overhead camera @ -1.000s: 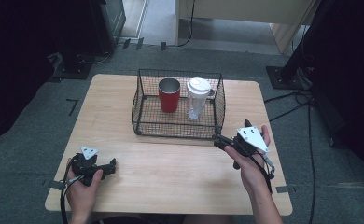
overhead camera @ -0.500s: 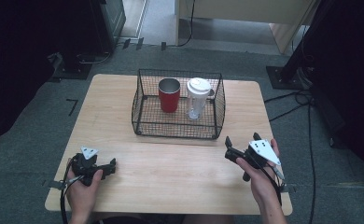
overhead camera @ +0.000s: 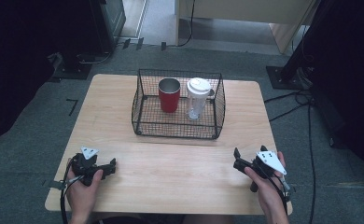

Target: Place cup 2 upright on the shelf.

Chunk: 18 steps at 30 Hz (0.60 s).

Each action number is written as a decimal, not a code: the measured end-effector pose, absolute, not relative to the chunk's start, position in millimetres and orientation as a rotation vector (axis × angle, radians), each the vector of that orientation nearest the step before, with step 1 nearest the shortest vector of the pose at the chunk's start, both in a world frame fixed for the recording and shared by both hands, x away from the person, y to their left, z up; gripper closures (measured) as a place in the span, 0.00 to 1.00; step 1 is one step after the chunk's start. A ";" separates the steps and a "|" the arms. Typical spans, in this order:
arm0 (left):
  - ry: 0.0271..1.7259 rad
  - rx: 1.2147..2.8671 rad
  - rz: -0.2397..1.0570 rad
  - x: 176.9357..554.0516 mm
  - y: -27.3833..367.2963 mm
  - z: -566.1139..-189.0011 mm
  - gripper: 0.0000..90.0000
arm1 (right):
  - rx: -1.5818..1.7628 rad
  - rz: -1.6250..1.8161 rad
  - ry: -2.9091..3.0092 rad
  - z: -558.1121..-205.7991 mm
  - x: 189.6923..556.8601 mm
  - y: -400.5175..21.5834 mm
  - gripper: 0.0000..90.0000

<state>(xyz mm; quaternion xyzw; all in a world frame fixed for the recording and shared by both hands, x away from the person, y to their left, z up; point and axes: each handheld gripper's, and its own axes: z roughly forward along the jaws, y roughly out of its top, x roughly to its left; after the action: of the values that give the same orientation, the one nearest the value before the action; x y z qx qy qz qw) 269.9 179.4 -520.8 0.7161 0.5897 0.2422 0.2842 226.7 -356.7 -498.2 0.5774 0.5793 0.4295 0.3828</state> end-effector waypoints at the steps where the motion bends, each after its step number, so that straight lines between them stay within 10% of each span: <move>1: 1.578 1.916 0.648 269.9 179.4 -520.8 0.00 | 1.485 1.090 1.478 -500.7 225.6 -359.6 0.00; 18: 1.577 1.917 0.649 269.9 179.5 -520.8 0.00 | 1.561 0.969 1.569 -522.2 209.8 -391.7 0.00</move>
<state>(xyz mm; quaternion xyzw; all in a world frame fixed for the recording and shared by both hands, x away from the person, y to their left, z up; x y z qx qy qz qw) 269.9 179.5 -520.8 0.7163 0.5895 0.2425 0.2839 209.8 -391.7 -522.2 0.6041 0.6071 0.3751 0.3547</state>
